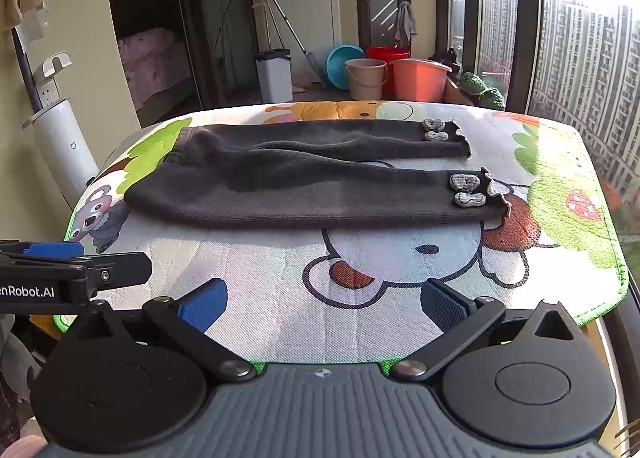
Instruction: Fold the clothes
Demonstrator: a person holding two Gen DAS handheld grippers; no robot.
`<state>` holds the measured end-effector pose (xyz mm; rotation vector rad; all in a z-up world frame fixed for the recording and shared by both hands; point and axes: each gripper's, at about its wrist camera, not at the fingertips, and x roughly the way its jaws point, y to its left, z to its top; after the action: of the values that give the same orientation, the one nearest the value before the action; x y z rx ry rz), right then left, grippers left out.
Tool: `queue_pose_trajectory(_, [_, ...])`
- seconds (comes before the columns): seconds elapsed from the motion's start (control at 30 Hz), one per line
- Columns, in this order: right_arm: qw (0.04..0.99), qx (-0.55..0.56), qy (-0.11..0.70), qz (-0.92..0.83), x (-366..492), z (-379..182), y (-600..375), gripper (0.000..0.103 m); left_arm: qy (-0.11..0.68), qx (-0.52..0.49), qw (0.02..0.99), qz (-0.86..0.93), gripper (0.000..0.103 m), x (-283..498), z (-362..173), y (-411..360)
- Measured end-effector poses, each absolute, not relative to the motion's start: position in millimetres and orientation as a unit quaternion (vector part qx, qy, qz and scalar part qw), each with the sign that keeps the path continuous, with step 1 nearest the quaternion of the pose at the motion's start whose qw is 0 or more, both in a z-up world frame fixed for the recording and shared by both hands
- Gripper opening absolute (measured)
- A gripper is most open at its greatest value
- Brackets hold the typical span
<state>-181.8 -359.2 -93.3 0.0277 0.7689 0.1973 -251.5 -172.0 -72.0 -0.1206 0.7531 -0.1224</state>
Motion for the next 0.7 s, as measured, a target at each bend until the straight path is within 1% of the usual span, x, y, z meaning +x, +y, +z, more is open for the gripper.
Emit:
queue_pose_trajectory(0.33, [0.919,-0.003,0.386,0.082,-126.2,-110.9,-368.2,0.103,0.393,-0.051,0.916,-0.067,0.103,-183.6,-89.6,-167.5])
queue_pose_trajectory(0.57, [0.912,-0.002,0.408,0.052,-59.8,-127.5,-378.0,0.103,0.401,-0.043,0.913,-0.065,0.103,-116.5,-101.0,-163.4])
queue_pose_trajectory(0.7, [0.922,0.001,0.385,0.050,-29.5,-135.9,-376.3,0.103,0.386,-0.044,0.919,-0.066,0.103,-85.5,-103.4,-162.2])
